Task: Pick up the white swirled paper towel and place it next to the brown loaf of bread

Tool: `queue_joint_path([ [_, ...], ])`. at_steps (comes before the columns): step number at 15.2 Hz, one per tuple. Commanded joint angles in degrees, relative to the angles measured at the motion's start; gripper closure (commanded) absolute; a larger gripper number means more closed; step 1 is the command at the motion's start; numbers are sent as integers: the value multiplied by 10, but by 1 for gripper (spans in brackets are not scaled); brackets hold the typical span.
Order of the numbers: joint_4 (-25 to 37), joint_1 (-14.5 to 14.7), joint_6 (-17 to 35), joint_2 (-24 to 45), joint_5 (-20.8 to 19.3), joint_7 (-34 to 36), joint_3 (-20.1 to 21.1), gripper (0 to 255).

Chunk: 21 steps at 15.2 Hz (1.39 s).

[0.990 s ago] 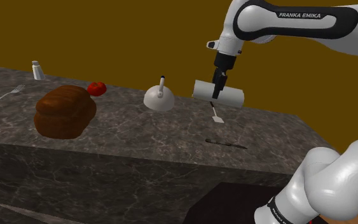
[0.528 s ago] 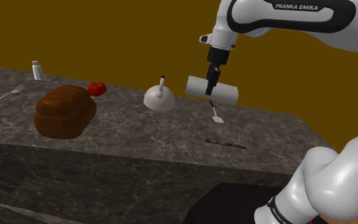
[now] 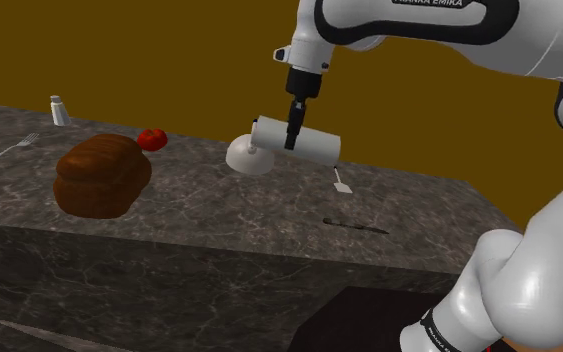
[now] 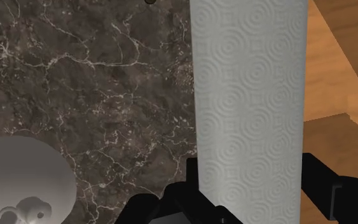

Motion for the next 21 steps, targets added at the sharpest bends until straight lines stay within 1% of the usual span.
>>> queue_joint_path([
  [1,34,11,-3,28,2,24,12,255],
  [5,114,32,-14,94,2,66,32,255],
  [9,216,55,-35,170,-3,107,49,255],
  [12,313,74,-62,238,-9,137,58,255],
  [14,395,89,-88,293,-15,156,63,255],
  [16,507,106,-128,363,-21,175,67,255],
  [17,738,126,-224,496,-35,194,74,255],
  [18,643,123,-177,448,-29,190,70,255],
  [19,604,121,-156,431,-28,189,70,255],
  [21,547,118,-123,407,-26,186,70,255],
])
